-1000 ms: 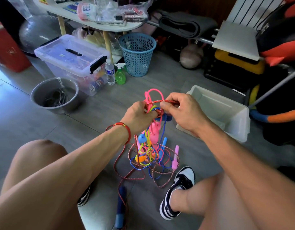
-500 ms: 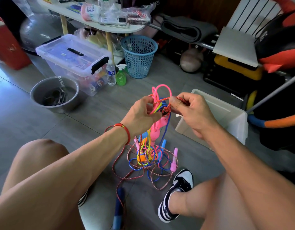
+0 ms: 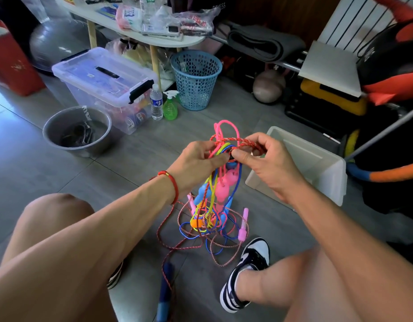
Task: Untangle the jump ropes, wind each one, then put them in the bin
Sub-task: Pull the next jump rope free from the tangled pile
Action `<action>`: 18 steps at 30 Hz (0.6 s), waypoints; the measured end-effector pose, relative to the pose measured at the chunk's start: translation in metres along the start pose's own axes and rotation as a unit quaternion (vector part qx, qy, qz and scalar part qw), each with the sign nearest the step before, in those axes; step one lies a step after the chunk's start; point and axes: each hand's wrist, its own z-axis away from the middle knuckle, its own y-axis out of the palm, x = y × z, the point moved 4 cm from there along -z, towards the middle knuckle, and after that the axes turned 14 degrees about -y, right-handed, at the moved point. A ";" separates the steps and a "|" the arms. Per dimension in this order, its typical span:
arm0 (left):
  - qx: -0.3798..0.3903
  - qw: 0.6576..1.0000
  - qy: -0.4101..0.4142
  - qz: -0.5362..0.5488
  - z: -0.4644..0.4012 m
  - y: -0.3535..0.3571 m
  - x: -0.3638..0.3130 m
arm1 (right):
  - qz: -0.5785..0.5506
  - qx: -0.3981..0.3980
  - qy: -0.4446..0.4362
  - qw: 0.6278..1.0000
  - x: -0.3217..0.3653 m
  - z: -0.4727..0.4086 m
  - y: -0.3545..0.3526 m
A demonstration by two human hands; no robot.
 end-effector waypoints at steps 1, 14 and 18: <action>-0.009 1.000 -0.006 0.022 0.000 0.000 0.000 | 0.010 -0.001 0.002 1.000 -0.001 -0.001 -0.001; -0.085 0.992 0.014 0.097 0.000 0.005 -0.013 | -0.021 0.014 0.024 0.999 -0.004 -0.007 0.011; -0.117 0.993 0.028 0.018 0.000 0.001 -0.014 | -0.073 -0.003 0.019 0.997 -0.003 -0.008 0.009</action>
